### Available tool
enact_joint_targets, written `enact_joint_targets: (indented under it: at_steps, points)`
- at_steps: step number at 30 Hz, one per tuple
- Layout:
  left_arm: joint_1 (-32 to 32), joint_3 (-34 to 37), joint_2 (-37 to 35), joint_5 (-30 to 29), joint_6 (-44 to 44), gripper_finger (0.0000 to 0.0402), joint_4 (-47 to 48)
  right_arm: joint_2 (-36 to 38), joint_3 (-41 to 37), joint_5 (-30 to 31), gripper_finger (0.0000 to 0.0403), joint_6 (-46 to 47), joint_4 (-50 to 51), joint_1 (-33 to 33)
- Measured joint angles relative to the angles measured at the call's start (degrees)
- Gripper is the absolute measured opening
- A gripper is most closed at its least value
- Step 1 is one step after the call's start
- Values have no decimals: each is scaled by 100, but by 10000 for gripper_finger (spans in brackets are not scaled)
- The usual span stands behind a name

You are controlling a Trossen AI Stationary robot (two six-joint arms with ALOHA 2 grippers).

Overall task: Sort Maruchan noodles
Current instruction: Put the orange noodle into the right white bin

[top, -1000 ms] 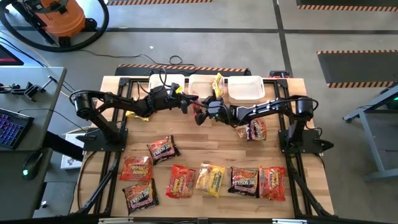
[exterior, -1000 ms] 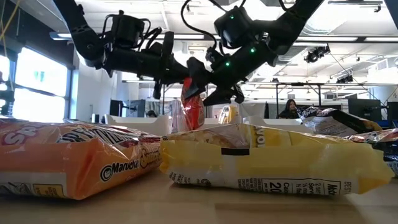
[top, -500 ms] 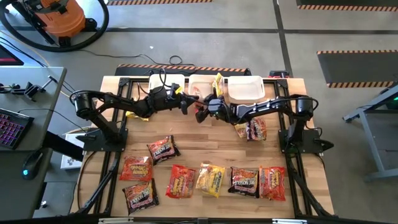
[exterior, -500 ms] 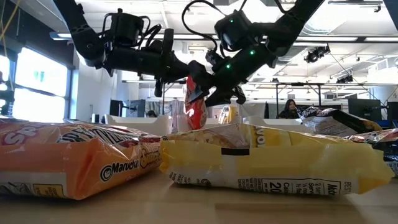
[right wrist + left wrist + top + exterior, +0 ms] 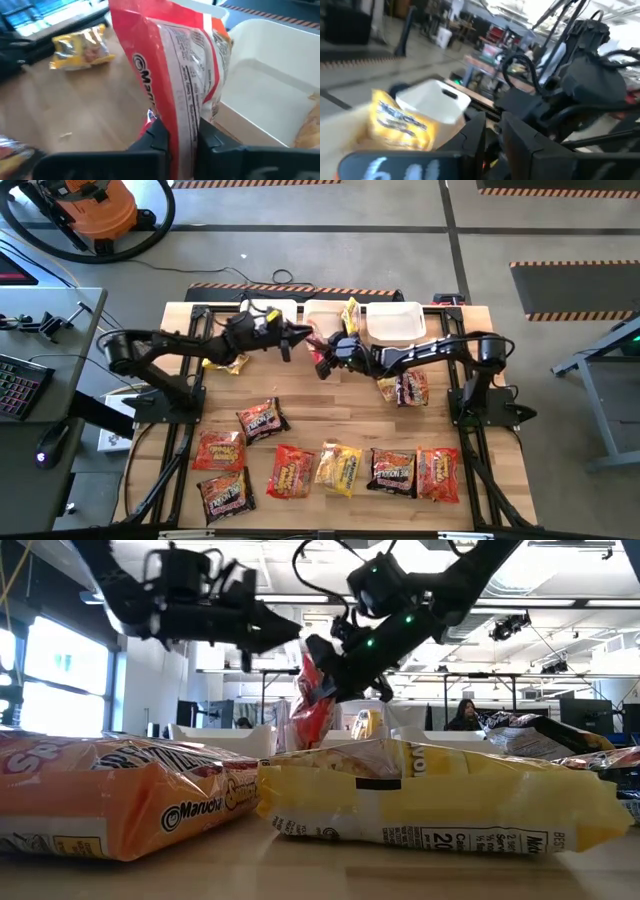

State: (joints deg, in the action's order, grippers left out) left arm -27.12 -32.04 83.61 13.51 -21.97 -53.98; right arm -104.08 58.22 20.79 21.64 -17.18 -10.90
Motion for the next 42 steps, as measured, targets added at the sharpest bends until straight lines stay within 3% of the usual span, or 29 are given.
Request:
enact_joint_targets:
  at_steps: [10, 17, 21, 25, 33, 42]
  points:
    - [-26, 1509, -1234, -663, 459, 29, -251, 1554, 14, -1673, 5, 194, 1629, -767]
    - [-26, 1927, -1295, -682, 486, 27, -398, 2611, 901, -2279, 5, 9, 4668, -1642]
    - [-24, 1994, -1295, -682, 624, 27, -425, 2682, 1574, -2754, 5, -204, 6333, -2293]
    - [-24, 2014, -1293, -659, 621, 26, -381, 2611, 1951, -2822, 5, -585, 7456, -2988]
    - [-24, 2014, -1291, -629, 581, 26, -378, 2229, 1780, -3017, 5, -1398, 8025, -4436]
    - [-24, 2014, -1291, -550, 561, 25, -372, 1576, 1548, -3587, 4, -1804, 7540, -5202]
